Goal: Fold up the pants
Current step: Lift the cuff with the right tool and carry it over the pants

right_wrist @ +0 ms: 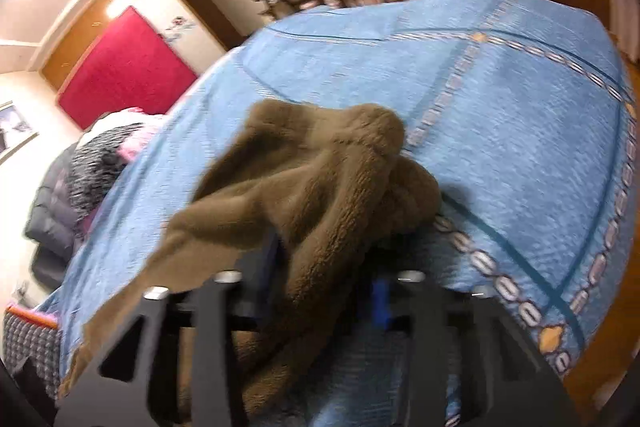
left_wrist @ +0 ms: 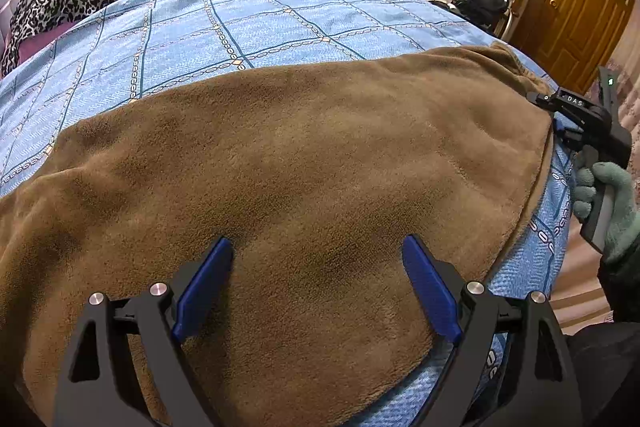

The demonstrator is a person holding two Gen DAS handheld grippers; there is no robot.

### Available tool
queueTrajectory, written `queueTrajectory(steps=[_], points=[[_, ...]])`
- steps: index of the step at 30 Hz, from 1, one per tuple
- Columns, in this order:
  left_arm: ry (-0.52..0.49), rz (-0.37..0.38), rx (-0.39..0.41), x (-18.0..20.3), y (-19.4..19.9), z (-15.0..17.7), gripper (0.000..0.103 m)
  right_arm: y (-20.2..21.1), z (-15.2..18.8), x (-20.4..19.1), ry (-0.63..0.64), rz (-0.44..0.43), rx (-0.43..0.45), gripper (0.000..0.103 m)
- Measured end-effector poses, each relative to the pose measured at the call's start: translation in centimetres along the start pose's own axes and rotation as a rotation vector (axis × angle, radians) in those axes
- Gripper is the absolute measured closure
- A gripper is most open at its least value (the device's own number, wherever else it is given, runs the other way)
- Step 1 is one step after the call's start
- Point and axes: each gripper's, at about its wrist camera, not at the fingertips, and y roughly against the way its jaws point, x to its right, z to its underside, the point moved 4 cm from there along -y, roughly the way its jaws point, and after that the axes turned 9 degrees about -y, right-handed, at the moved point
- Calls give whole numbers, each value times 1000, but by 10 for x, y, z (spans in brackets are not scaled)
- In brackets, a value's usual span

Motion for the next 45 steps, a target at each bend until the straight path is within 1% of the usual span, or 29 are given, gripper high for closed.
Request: queueTrajectory(steps=[2, 4, 6, 7, 8, 10, 12, 15, 19, 21, 24, 27, 29, 30, 33, 35, 41, 45], points=[[2, 1, 0, 0, 0, 0, 16, 0, 3, -1, 22, 26, 16, 50], [3, 1, -2, 0, 0, -1, 16, -3, 5, -3, 23, 38, 27, 45], [9, 4, -3, -1, -1, -2, 16, -7, 5, -6, 32, 44, 35, 45], [14, 7, -3, -1, 0, -2, 16, -10, 5, -9, 34, 40, 35, 53], [24, 13, -3, -3, 0, -3, 16, -11, 4, -10, 32, 26, 23, 68], [42, 26, -3, -5, 2, -4, 16, -8, 0, -14, 31, 10, 9, 81], [60, 30, -1, -8, 5, -8, 16, 1, -3, -25, 71, 2, 29, 84], [75, 22, 24, -13, 15, -16, 16, 21, -7, -46, 127, -40, 68, 85], [101, 35, 66, -20, 27, -30, 16, 47, -9, -92, 221, -122, 114, 85], [136, 55, 90, -27, 33, -37, 16, 58, -5, -117, 283, -168, 132, 85], [192, 77, 115, -39, 39, -43, 15, 65, 6, -155, 368, -227, 138, 85], [222, 57, 135, -50, 46, -44, 15, 73, 30, -193, 474, -289, 133, 85], [240, 44, 146, -60, 52, -42, 15, 73, 41, -213, 526, -312, 129, 85], [252, 39, 150, -64, 54, -39, 15, 73, 52, -225, 558, -327, 119, 85], [290, 31, 159, -78, 59, -31, 15, 64, 79, -252, 635, -340, 91, 85], [321, 28, 163, -88, 62, -23, 15, 56, 110, -268, 726, -340, 69, 85], [371, 18, 163, -108, 67, 0, 15, 34, 188, -286, 956, -328, -2, 85], [398, 12, 164, -120, 69, 13, 15, 23, 223, -286, 1062, -321, -58, 84]])
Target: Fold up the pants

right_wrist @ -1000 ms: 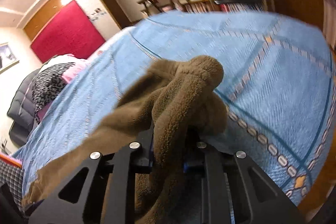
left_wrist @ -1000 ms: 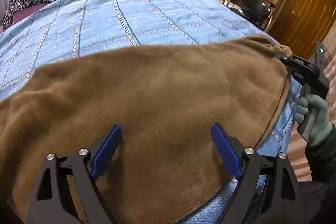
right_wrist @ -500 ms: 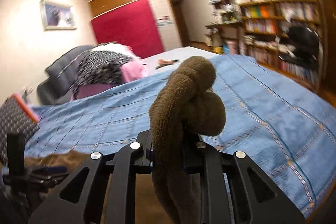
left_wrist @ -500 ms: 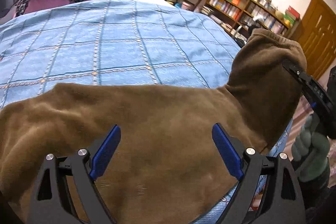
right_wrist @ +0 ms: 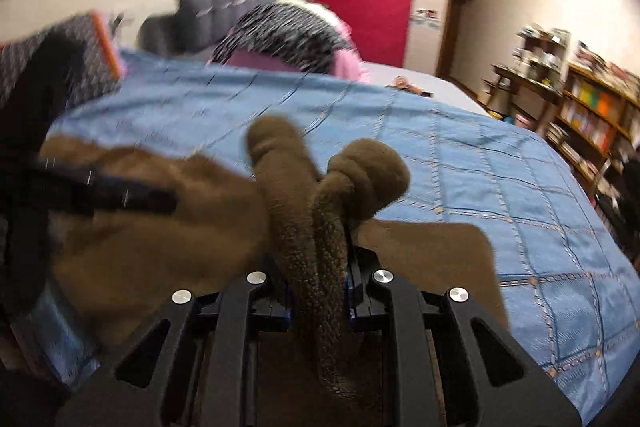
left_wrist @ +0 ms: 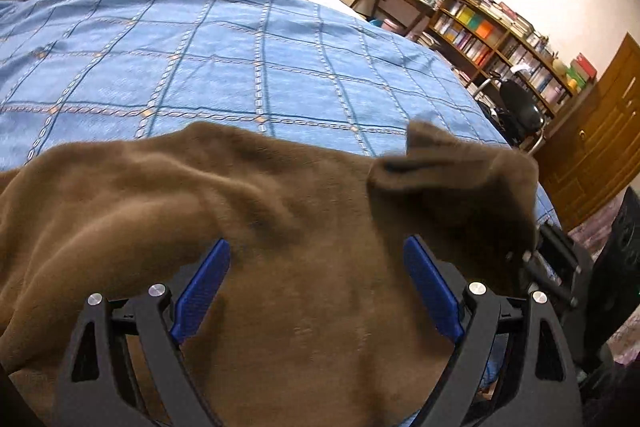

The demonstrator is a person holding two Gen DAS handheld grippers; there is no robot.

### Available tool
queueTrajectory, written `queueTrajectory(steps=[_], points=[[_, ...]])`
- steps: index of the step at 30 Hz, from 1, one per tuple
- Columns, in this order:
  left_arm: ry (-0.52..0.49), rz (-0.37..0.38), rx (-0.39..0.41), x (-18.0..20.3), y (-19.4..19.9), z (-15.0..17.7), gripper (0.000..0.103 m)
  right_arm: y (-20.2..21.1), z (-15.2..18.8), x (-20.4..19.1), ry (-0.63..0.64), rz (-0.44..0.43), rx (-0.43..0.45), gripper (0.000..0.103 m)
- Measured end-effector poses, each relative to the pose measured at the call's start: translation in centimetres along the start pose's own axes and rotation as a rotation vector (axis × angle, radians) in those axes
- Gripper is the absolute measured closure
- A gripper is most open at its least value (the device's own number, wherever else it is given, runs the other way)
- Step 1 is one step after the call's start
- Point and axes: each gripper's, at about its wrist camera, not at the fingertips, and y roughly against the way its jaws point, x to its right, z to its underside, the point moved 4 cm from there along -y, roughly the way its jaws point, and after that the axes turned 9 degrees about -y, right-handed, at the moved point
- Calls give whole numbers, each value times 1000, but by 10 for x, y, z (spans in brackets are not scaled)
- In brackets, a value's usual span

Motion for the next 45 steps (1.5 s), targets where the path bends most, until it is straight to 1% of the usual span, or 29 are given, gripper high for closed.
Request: queueTrajectory(steps=[3, 4, 6, 7, 8, 10, 13, 15, 16, 17, 20, 23, 26, 27, 29, 30, 32, 35, 38, 41, 43, 45], points=[[28, 5, 2, -11, 3, 3, 15, -7, 15, -13, 33, -18, -36, 80], [36, 11, 2, -13, 3, 3, 15, -9, 20, -15, 38, -31, -49, 76], [57, 28, 0, -18, 2, 4, 15, -11, 27, -20, 33, -92, -89, 62], [61, 35, 0, -19, 2, 5, 15, -13, 30, -23, 34, -120, -105, 49], [61, 39, -1, -20, 2, 5, 15, -12, 35, -24, 43, -142, -121, 43], [52, 43, -2, -18, 2, 6, 15, -9, 45, -35, 89, -181, -141, 35], [42, 68, -12, -12, -1, 6, 15, -2, 53, -46, 129, -243, -172, 30], [35, 82, -22, -8, -4, 6, 15, 4, 52, -47, 110, -302, -191, 29], [30, 87, -24, -5, -5, 5, 15, 7, 50, -45, 82, -347, -209, 29], [26, 91, -27, -2, -5, 4, 15, 9, 47, -43, 56, -374, -216, 29], [24, 119, -31, 6, -8, 0, 12, 21, 36, -32, -26, -445, -206, 29], [30, 158, -34, 15, -10, -6, 10, 25, 25, -14, -133, -466, -182, 29], [51, 199, -44, 21, -15, -11, 7, 16, 21, 0, -201, -434, -163, 29], [60, 217, -50, 23, -17, -13, 7, 14, 22, 1, -219, -439, -164, 29], [67, 247, -66, 31, -23, -16, 7, 4, 27, 2, -268, -480, -197, 29], [68, 261, -77, 35, -25, -17, 5, -2, 31, -1, -273, -493, -219, 29], [58, 277, -113, 42, -34, -16, 5, -4, 35, -4, -246, -484, -227, 29], [51, 273, -162, 49, -47, -13, 5, 0, 39, -7, -204, -479, -223, 29], [72, 271, -208, 49, -61, -7, 5, 2, 42, -4, -214, -491, -224, 29], [80, 269, -224, 49, -67, -6, 5, 3, 47, -2, -218, -494, -224, 29], [90, 290, -231, 51, -67, -6, 5, 5, 48, -2, -213, -492, -222, 29], [99, 331, -243, 54, -66, -7, 5, 3, 50, -2, -209, -491, -221, 29]])
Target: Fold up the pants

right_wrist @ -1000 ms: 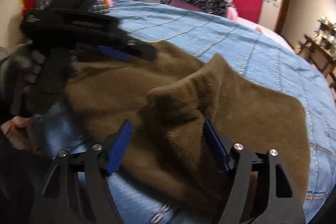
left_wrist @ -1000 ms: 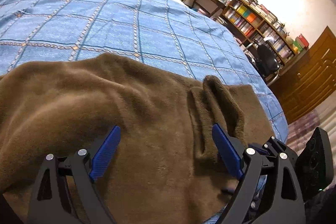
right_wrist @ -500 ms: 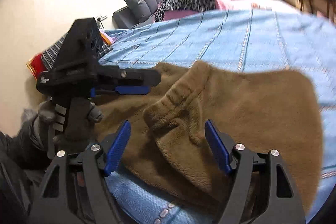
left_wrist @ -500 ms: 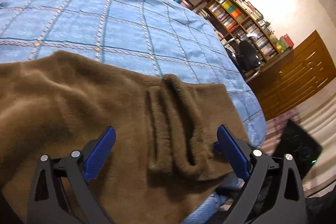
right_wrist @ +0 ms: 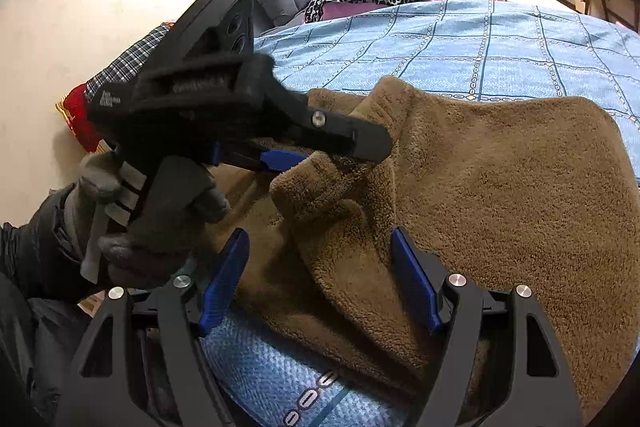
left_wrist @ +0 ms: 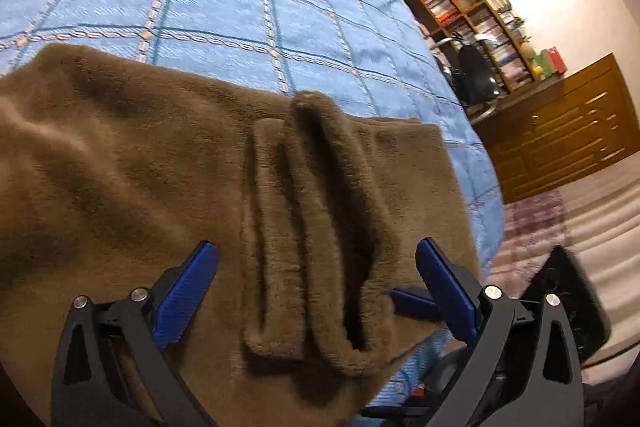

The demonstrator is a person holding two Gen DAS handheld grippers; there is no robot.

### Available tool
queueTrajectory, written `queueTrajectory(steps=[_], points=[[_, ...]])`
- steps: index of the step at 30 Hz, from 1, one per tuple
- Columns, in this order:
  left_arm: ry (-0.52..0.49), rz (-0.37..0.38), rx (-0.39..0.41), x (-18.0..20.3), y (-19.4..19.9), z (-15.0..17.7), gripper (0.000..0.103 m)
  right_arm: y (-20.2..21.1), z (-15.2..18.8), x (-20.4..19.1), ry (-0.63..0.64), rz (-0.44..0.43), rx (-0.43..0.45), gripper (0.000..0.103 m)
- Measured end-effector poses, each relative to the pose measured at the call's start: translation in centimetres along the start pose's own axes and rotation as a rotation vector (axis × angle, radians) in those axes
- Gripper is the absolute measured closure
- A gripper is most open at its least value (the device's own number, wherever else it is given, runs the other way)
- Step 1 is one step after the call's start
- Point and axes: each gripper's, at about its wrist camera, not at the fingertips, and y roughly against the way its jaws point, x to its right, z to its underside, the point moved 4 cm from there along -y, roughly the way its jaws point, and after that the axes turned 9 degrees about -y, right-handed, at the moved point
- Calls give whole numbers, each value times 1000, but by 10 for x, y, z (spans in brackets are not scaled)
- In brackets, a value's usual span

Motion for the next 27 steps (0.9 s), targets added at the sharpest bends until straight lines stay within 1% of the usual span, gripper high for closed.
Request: queueTrajectory(steps=[1, 4, 5, 6, 7, 9, 10, 11, 12, 13, 14, 16, 19, 21, 22, 23, 25, 27], points=[[-1, 14, -9, 3, -1, 0, 5, 1, 0, 1, -1, -3, 1, 29], [-16, 3, -16, 7, -4, -1, 7, 2, 1, 2, -7, -8, 4, 29], [-24, -7, -27, 9, -7, 0, 13, 3, 1, 2, -8, -7, 5, 29], [-27, -16, -35, 9, -8, 1, 22, 3, 1, 3, -8, -6, 5, 29], [-32, -34, -42, 10, -10, 2, 26, 4, 1, 3, -6, -4, 6, 29], [-32, -79, -52, 7, -10, 3, 45, 8, 3, 3, -6, -2, 7, 29], [-26, -92, -51, 4, -8, 4, 49, 10, 3, 4, -6, -1, 8, 29], [-17, -91, -46, 2, -6, 5, 59, 13, 4, 4, -6, -1, 9, 29], [-6, -82, -40, 0, -4, 5, 65, 17, 5, 5, -8, -1, 11, 29], [8, -69, -27, -2, 2, 6, 68, 21, 4, 5, -12, -3, 15, 29], [9, -66, -19, -1, 4, 5, 73, 26, 4, 7, -18, -6, 21, 29], [-8, -63, 8, 5, 16, 5, 76, 41, 2, 12, -45, -18, 42, 29], [-36, -67, 57, 15, 39, 6, 76, 60, -4, 23, -110, -36, 84, 29], [-45, -83, 95, 18, 58, 7, 76, 70, -8, 30, -151, -53, 108, 29], [-49, -100, 113, 17, 69, 9, 76, 76, -10, 33, -168, -56, 123, 29], [-58, -140, 139, 14, 84, 12, 76, 79, -12, 35, -174, -53, 133, 29], [-66, -174, 162, 10, 99, 16, 76, 81, -16, 39, -173, -30, 143, 29], [-53, -202, 170, 0, 110, 26, 76, 76, -17, 42, -172, -14, 133, 29]])
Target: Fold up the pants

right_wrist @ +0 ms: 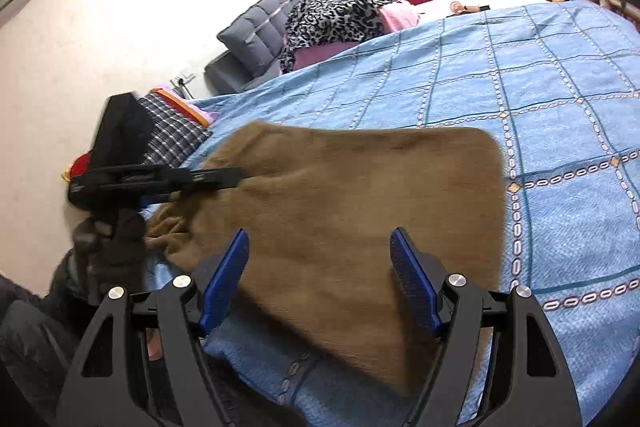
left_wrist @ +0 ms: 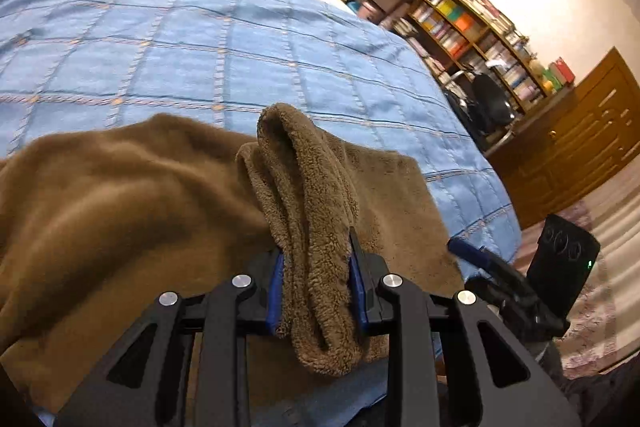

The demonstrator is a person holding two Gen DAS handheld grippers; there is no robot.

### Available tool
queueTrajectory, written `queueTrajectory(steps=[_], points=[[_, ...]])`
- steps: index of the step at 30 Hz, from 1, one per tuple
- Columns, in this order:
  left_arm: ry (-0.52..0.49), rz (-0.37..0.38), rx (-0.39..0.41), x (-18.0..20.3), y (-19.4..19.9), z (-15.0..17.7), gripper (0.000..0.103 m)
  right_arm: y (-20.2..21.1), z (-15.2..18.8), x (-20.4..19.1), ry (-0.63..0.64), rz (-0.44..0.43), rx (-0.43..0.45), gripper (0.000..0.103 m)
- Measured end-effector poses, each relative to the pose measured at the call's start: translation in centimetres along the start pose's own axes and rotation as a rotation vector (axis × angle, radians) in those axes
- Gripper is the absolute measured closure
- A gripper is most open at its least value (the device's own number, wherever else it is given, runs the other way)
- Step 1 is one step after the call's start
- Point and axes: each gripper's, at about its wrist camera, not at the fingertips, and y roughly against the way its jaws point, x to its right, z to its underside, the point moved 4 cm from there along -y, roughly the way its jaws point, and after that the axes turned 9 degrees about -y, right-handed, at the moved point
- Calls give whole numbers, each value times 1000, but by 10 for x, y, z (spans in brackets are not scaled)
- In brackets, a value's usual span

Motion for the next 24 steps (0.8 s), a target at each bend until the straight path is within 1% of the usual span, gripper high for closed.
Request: queueTrajectory(steps=[3, 5, 7, 8, 10, 11, 13, 14, 15, 16, 17, 19, 22, 23, 24], points=[[31, -36, -29, -17, -4, 15, 76, -18, 5, 5, -3, 13, -39, 29], [58, -50, -55, -30, -13, 27, 75, -32, 12, 8, 10, 44, -67, 29], [60, -68, -64, -35, -20, 34, 72, -43, 18, 7, 43, 82, -80, 29], [64, -68, -65, -37, -24, 37, 69, -46, 20, 7, 65, 105, -82, 29], [72, -66, -60, -39, -29, 40, 61, -49, 25, 6, 86, 125, -86, 29], [80, -70, -54, -41, -30, 41, 54, -50, 26, 7, 86, 129, -89, 29], [95, -61, -48, -43, -28, 41, 49, -51, 29, 9, 84, 130, -92, 29], [100, -78, -44, -45, -26, 41, 43, -51, 29, 9, 84, 131, -93, 29], [98, -101, -38, -47, -25, 41, 38, -52, 29, 9, 83, 131, -93, 29], [89, -135, -30, -48, -20, 39, 35, -51, 29, 9, 80, 130, -93, 29], [81, -153, -23, -48, -17, 37, 33, -50, 28, 8, 76, 128, -93, 29], [63, -194, 1, -45, -7, 33, 33, -47, 21, 4, 61, 122, -82, 29], [18, -274, 64, -34, 10, 24, 33, -40, 9, 0, 51, 123, -44, 29], [0, -288, 90, -29, 16, 19, 32, -39, 5, -1, 52, 125, -34, 29], [-10, -287, 108, -24, 18, 15, 32, -40, 1, -1, 55, 135, -23, 29]])
